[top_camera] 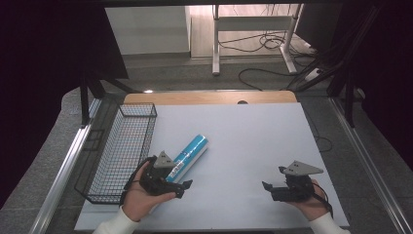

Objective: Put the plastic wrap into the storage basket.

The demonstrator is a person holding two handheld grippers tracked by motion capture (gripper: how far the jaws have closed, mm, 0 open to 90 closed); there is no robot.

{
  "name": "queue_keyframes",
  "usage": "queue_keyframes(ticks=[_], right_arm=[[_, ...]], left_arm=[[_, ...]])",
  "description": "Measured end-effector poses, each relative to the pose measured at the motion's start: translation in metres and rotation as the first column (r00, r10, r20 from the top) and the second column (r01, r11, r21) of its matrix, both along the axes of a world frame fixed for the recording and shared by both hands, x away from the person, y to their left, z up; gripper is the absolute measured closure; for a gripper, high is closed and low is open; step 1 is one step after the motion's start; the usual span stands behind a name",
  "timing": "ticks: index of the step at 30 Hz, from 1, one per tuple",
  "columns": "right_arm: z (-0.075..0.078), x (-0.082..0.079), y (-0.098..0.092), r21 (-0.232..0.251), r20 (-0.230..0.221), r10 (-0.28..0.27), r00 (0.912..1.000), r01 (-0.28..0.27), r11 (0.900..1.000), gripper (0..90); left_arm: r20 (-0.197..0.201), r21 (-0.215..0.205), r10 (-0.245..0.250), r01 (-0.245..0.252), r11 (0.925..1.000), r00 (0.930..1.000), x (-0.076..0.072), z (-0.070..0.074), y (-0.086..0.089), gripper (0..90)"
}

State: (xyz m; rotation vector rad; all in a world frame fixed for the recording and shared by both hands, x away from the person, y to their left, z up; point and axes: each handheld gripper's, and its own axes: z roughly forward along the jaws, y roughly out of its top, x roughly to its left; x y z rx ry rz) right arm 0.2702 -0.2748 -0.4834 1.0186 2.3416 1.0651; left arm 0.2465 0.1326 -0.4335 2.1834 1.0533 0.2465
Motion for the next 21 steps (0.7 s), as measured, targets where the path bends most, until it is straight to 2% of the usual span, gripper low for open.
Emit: queue_keyframes(ticks=[4, 9, 10, 11, 13, 18, 21], right_arm=[[-0.002, 0.001, 0.001, -0.008, -0.002, -0.004, 1.0000, 0.004, 1.000, 17.9], [-0.003, 0.001, 0.001, -0.018, -0.006, -0.004, 1.0000, 0.004, 1.000, 17.9], [-0.003, 0.001, 0.001, -0.018, -0.006, -0.004, 1.0000, 0.004, 1.000, 17.9], [-0.003, 0.001, 0.002, -0.017, -0.004, -0.004, 1.0000, 0.004, 1.000, 17.9], [-0.003, 0.001, 0.002, -0.017, -0.005, -0.004, 1.0000, 0.004, 1.000, 17.9], [-0.004, 0.001, 0.002, -0.024, -0.006, -0.005, 1.0000, 0.005, 1.000, 17.9], [-0.004, 0.001, 0.002, -0.027, -0.006, -0.004, 1.0000, 0.004, 1.000, 18.0]], left_arm=[[-0.016, -0.003, 0.012, -0.012, 0.9999, 0.9998, 0.011, 0.004, 0.003, 17.6], [-0.048, 0.027, 0.023, -0.022, 0.9994, 0.9986, 0.030, 0.004, 0.003, 17.3], [-0.048, 0.027, 0.023, -0.022, 0.9994, 0.9986, 0.030, 0.004, 0.003, 17.3], [-0.060, 0.037, 0.033, -0.031, 0.9988, 0.9976, 0.038, 0.002, 0.003, 17.3], [-0.067, 0.039, 0.035, -0.032, 0.9987, 0.9971, 0.041, 0.001, 0.003, 17.2], [-0.112, 0.069, 0.057, -0.050, 0.9964, 0.9921, 0.062, -0.009, 0.001, 17.1], [-0.127, 0.077, 0.063, -0.053, 0.9956, 0.9899, 0.068, -0.013, 0.001, 17.1]])
